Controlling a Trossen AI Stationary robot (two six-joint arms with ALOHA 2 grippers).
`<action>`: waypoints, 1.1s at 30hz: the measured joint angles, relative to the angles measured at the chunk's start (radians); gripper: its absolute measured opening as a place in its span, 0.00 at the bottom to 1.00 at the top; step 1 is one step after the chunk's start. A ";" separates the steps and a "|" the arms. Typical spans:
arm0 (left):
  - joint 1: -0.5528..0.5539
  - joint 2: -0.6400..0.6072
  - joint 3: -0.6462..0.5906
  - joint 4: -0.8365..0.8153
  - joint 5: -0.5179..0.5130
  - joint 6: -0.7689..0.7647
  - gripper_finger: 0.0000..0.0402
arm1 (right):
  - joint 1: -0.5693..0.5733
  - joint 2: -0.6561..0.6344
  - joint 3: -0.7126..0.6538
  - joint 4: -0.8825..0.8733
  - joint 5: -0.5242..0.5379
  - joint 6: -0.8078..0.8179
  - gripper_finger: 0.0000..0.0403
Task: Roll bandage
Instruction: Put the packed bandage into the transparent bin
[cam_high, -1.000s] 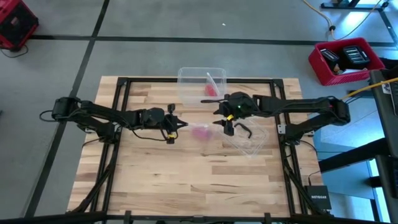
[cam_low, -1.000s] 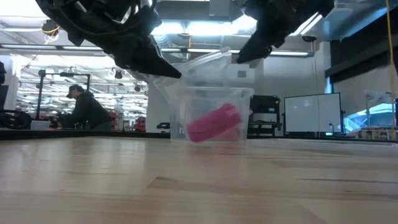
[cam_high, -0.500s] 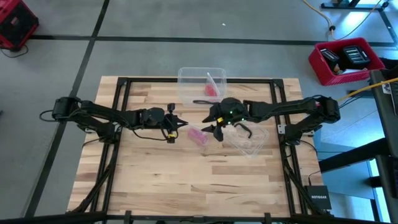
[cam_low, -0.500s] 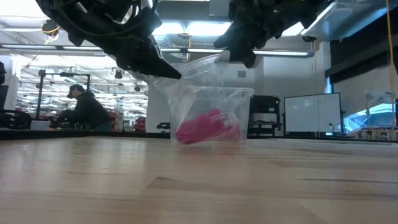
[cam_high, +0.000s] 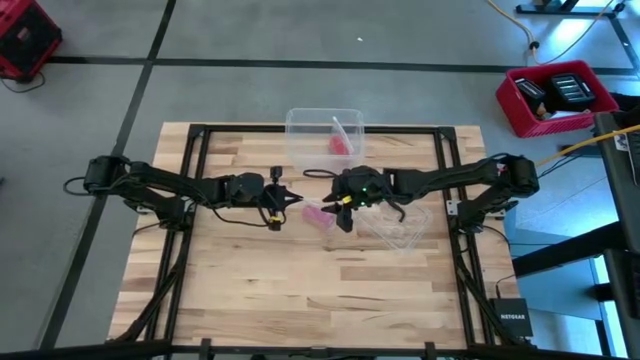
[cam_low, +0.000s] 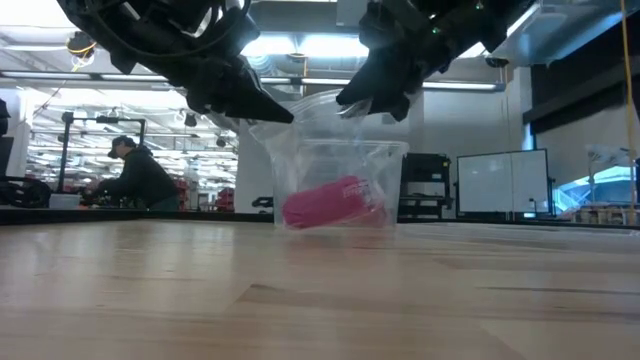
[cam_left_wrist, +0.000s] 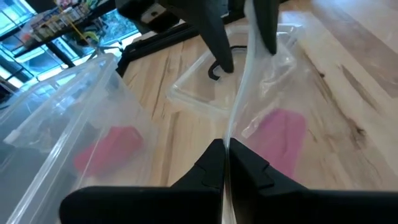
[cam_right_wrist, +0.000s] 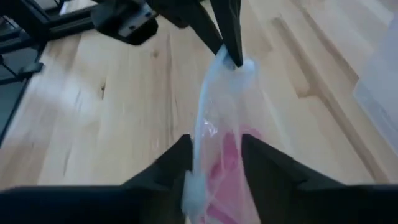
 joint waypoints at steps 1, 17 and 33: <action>0.000 0.000 0.000 0.001 0.005 0.001 0.01 | 0.000 0.003 0.000 0.002 0.002 -0.002 0.32; -0.001 -0.033 0.000 -0.020 -0.024 -0.084 0.21 | -0.003 -0.038 0.131 -0.169 0.136 -0.090 0.03; 0.023 -0.404 0.001 -0.393 -0.215 -0.148 0.39 | -0.260 -0.084 0.412 -0.230 0.404 -0.192 0.02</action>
